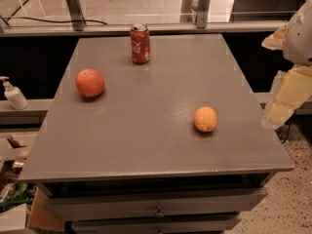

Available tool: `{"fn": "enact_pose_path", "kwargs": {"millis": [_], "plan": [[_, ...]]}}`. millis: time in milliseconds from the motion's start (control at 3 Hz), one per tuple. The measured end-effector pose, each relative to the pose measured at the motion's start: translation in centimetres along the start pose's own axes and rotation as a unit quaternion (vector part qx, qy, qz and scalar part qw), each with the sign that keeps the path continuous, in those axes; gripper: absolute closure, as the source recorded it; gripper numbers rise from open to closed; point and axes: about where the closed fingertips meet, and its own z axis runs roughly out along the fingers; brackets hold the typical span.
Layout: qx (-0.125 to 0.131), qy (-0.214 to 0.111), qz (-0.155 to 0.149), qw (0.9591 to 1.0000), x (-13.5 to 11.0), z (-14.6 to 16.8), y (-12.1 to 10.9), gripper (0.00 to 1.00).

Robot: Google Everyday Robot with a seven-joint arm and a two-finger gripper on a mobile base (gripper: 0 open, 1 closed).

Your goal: Pick apple

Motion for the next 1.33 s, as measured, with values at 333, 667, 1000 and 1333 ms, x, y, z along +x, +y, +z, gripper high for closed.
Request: {"fn": "enact_pose_path", "kwargs": {"millis": [333, 667, 1000, 1333], "plan": [[-0.015, -0.038, 0.000, 0.9992, -1.5, 2.1, -0.4, 0.00], [-0.033, -0.088, 0.007, 0.9955, -3.4, 4.5, -0.9, 0.00], [-0.061, -0.143, 0.014, 0.9878, -6.2, 6.8, -1.2, 0.00], [-0.091, -0.209, 0.017, 0.9735, -9.9, 8.5, -1.5, 0.00]]}}
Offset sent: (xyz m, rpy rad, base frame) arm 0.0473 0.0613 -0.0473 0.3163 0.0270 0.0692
